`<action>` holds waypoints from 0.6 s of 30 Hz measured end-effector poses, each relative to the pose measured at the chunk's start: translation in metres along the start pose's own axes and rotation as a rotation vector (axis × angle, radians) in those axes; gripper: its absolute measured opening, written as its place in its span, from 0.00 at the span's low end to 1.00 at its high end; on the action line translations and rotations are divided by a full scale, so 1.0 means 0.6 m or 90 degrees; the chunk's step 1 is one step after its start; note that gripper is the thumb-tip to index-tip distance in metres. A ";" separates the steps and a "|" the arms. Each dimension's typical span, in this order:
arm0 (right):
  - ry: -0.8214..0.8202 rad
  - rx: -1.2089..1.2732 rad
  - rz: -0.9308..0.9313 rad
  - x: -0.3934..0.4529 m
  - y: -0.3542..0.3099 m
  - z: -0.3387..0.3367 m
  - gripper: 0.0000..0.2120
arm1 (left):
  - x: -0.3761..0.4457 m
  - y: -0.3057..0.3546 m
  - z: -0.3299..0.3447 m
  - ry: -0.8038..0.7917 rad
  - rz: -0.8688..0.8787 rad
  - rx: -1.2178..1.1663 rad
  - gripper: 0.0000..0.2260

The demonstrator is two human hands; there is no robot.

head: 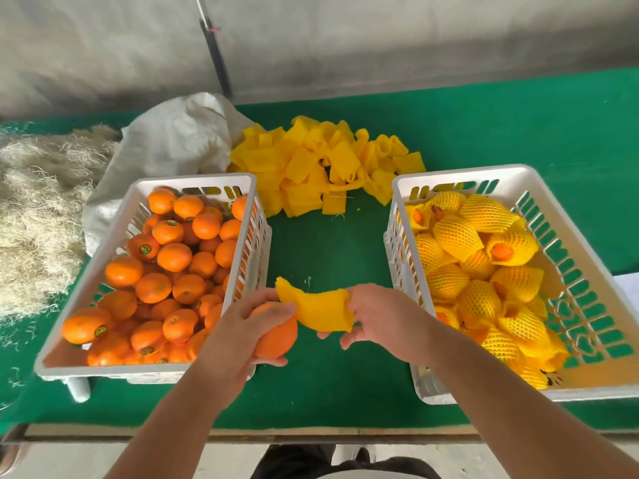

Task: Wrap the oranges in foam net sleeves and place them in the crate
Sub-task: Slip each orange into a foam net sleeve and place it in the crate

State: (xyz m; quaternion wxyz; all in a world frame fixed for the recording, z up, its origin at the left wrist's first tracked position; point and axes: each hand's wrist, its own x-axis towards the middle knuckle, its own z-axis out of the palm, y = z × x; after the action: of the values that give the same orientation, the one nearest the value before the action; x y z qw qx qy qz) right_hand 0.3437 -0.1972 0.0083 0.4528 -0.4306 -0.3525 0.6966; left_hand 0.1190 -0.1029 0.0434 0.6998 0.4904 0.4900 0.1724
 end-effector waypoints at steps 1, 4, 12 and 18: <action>0.031 -0.056 0.015 0.000 -0.004 0.006 0.38 | -0.002 -0.003 0.004 0.020 -0.003 0.004 0.25; 0.106 -0.235 -0.022 -0.003 -0.009 0.018 0.13 | -0.015 -0.011 0.018 0.061 0.006 0.019 0.26; 0.380 -0.427 -0.134 -0.002 -0.001 0.035 0.06 | -0.038 -0.015 0.025 0.082 0.034 0.068 0.33; 0.453 -0.492 -0.139 -0.012 -0.008 0.038 0.07 | -0.044 -0.013 0.020 -0.058 0.017 0.076 0.27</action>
State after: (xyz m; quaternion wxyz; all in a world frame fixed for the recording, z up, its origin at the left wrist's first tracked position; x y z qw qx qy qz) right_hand 0.3259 -0.2046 0.0234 0.4227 -0.7364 -0.4507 0.2755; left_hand 0.1154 -0.1317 0.0505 0.6886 0.5450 0.4605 0.1296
